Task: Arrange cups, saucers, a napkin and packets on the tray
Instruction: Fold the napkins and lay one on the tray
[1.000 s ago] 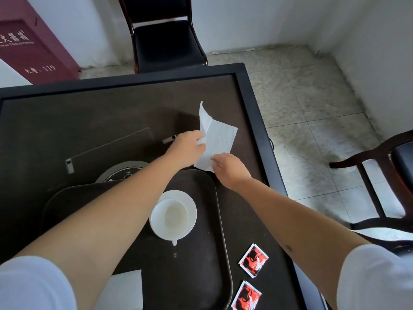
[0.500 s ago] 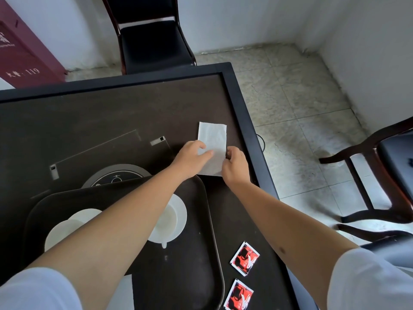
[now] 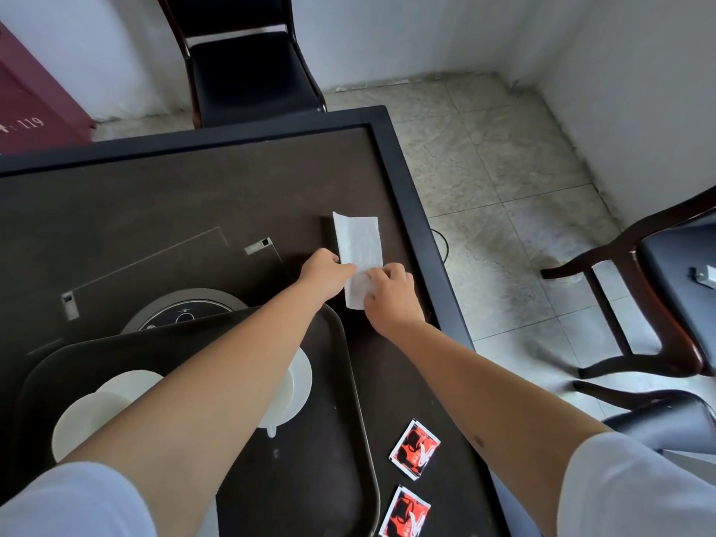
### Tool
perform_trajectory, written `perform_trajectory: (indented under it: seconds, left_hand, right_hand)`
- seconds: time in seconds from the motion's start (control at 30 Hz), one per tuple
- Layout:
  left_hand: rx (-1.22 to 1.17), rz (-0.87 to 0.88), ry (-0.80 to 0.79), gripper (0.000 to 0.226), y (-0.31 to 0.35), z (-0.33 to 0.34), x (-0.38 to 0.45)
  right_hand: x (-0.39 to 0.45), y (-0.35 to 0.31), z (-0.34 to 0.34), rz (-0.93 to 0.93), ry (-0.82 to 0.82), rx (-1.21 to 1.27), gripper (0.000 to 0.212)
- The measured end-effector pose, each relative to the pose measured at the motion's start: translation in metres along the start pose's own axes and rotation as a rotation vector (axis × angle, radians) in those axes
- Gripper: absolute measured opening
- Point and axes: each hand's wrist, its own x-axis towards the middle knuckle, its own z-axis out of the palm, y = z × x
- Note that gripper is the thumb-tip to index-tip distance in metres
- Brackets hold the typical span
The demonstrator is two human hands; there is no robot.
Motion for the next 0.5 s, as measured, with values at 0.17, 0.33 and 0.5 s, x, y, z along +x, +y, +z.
perform_trajectory:
  seconds: [0.17, 0.33, 0.5]
  left_hand:
    - [0.262, 0.091, 0.066, 0.012, -0.001, 0.001, -0.004]
    - [0.224, 0.309, 0.091, 0.025, 0.003, -0.018, -0.018]
    - [0.371, 0.640, 0.009, 0.028, 0.016, -0.056, -0.056]
  right_hand:
    - [-0.001, 0.002, -0.008, -0.020, -0.044, -0.031, 0.052]
    - [0.006, -0.002, -0.030, 0.028, 0.011, 0.135, 0.058]
    - [0.012, -0.022, -0.072, 0.040, -0.085, 0.513, 0.066]
